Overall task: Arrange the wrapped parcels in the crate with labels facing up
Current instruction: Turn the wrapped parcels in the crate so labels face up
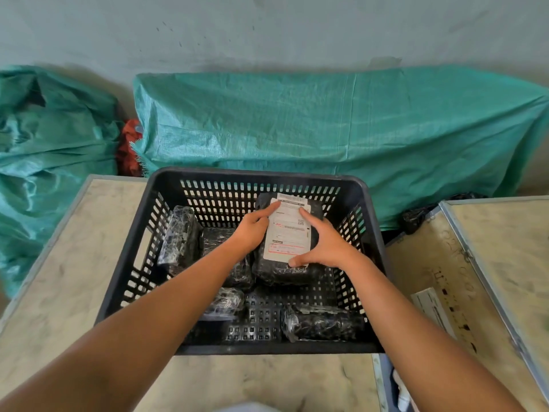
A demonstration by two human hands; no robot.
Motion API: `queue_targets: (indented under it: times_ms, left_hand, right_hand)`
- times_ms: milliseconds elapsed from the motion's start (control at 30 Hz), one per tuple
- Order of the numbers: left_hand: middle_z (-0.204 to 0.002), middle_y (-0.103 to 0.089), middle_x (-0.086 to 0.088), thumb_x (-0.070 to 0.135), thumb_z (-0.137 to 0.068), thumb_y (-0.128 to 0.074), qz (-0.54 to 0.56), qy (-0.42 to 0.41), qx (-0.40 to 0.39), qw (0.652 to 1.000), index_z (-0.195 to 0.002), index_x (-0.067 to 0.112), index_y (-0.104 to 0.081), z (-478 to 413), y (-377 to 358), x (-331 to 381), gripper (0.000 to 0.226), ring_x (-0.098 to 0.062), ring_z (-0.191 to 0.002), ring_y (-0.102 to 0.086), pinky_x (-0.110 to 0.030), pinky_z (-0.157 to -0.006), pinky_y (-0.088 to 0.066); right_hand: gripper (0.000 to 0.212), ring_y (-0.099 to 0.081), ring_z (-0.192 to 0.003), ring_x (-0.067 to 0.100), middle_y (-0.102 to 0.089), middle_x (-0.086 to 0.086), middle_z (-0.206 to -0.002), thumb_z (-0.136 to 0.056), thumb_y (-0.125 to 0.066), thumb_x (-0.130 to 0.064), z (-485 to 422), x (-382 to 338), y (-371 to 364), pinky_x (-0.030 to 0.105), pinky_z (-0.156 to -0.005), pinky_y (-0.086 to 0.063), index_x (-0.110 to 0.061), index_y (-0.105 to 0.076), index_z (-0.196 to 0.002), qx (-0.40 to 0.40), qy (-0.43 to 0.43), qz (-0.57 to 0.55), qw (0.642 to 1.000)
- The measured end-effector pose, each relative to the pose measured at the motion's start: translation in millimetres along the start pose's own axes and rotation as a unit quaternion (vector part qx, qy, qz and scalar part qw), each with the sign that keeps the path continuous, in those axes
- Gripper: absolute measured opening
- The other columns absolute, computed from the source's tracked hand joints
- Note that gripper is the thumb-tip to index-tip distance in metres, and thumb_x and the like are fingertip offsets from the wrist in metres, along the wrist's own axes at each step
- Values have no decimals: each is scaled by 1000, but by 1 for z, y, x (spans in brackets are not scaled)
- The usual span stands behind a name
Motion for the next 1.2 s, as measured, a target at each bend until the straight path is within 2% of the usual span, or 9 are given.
queue_targets:
  times_ms: [67, 200, 300, 367, 467, 667, 867, 1000, 1200]
  left_hand:
    - [-131, -56, 10, 2, -105, -37, 13, 6, -6, 1000, -150, 22, -48, -5, -5, -12, 51, 8, -95, -59, -11, -76, -53]
    - [-146, -51, 2, 5, -98, -53, -57, 13, -4, 998, -153, 39, -41, -9, -11, -32, 65, -11, -106, -64, -31, -87, -59]
    - [-166, -17, -4, 23, -94, -66, -192, -29, -23, 981, -155, 48, -29, -5, -13, -42, 76, -13, -139, -32, -20, -97, -42]
    - [-168, 2, -6, 35, -93, -69, -232, -22, -39, 972, -155, 51, -24, 0, -13, -55, 79, -23, -151, -14, -28, -112, -29]
    - [-167, 18, -8, 47, -90, -70, -272, 15, -96, 957, -156, 55, -12, 7, -12, -76, 88, -32, -153, -5, -44, -123, -14]
    - [-169, 9, 3, 37, -89, -75, -287, 27, -146, 946, -156, 55, -3, 8, -12, -79, 100, -26, -152, -16, -42, -120, -20]
    - [-169, 9, -8, 37, -91, -72, -330, 43, -126, 935, -154, 58, 1, 12, -13, -75, 99, -33, -150, -23, -47, -120, -26]
    - [-167, 9, -17, 35, -86, -78, -351, 52, -104, 929, -160, 45, -7, 11, -15, -64, 102, -36, -152, -15, -45, -122, -20]
    - [-167, 2, -21, 39, -87, -77, -356, 25, -78, 931, -159, 30, -27, 20, -16, -32, 89, -39, -149, -23, -43, -121, -19]
  right_hand:
    - [143, -22, -150, 27, -19, 5, -160, -43, -105, -35, -9, 8, -5, 44, -125, -17, -39, -24, -161, 16, 5, 10, 1000]
    - [136, -16, -155, 29, -8, 5, -168, -50, -104, -27, -18, 23, -15, 45, -127, -17, -41, -25, -160, 52, 16, 45, 998]
    - [129, -15, -155, 32, -9, 9, -169, -53, -102, -35, -20, 30, -19, 48, -126, -19, -45, -28, -158, 77, 23, 44, 996]
    - [128, -19, -154, 33, -15, 10, -168, -55, -100, -41, -22, 36, -22, 51, -125, -22, -49, -25, -158, 65, 10, 46, 997]
    - [131, -28, -151, 31, -26, 11, -166, -59, -98, -40, -26, 43, -30, 51, -121, -30, -55, -15, -159, 16, -34, 22, 999]
    - [132, -29, -152, 31, -24, 11, -167, -63, -96, -37, -28, 49, -32, 52, -121, -32, -55, -7, -159, -16, -52, 9, 998]
    - [129, -36, -147, 28, -35, 8, -163, -63, -97, -35, -23, 46, -30, 44, -119, -35, -46, -15, -161, 30, -53, 19, 998]
    - [122, -35, -148, 30, -35, 11, -163, -69, -95, -33, -16, 41, -29, 43, -120, -33, -33, -17, -164, 39, -52, 49, 997]
    - [107, -39, -147, 26, -38, 6, -163, -79, -89, -19, 10, 19, 2, 44, -120, -35, -29, -23, -163, 63, -21, 35, 997]
Point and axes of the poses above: each hand's wrist, its own z-axis away from the middle knuckle, its own y-axis out of the back of the hand, x = y × z, the point moved 7 cm from there along -z, towards the middle knuckle
